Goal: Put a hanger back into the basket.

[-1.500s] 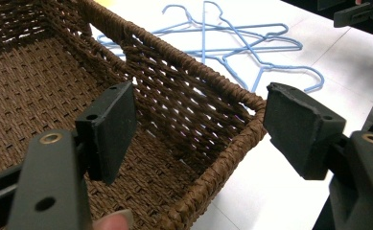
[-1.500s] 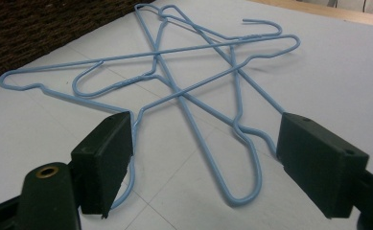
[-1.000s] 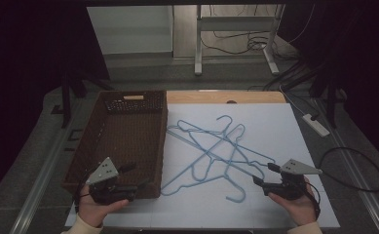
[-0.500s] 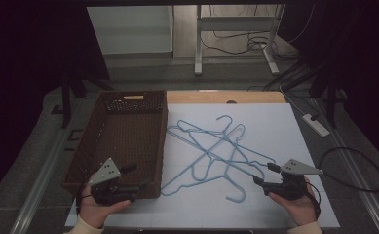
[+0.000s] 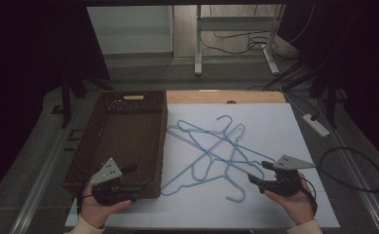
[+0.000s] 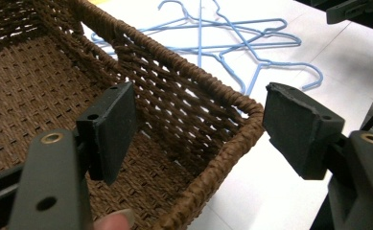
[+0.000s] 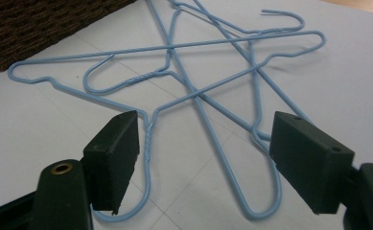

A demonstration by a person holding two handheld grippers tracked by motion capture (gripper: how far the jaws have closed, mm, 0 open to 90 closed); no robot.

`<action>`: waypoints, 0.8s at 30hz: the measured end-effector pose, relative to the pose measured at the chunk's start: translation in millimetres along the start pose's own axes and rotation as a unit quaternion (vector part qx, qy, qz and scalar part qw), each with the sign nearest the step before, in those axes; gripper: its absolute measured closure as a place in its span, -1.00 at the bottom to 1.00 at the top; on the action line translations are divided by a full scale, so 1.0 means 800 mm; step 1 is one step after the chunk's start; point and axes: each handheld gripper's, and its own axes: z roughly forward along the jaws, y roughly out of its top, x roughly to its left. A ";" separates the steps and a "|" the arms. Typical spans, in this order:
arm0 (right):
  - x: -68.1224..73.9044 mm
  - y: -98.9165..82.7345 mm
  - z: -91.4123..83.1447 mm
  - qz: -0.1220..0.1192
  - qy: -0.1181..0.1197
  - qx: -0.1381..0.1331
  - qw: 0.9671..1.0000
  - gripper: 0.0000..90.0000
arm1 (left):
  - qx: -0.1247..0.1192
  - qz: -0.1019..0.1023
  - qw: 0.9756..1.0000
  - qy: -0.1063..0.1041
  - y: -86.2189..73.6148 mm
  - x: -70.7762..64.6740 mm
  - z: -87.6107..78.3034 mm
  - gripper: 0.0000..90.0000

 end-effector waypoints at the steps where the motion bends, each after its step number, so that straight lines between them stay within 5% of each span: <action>1: 0.000 0.000 0.000 0.000 0.000 0.000 1.000 -0.40 | 0.000 0.000 1.000 0.000 0.000 0.000 0.000 -0.39; 11: 0.017 0.033 0.018 -0.027 0.017 0.059 0.998 -0.34 | 0.001 0.004 1.000 -0.003 0.001 -0.002 0.000 -0.38; 16: 0.034 0.054 0.047 -0.051 0.029 0.132 0.990 -0.28 | -0.004 0.007 1.000 0.000 0.004 -0.004 -0.004 -0.37; 24: 0.040 0.062 0.076 -0.054 0.043 0.191 0.979 -0.23 | -0.007 0.006 1.000 0.001 0.007 -0.003 -0.004 -0.37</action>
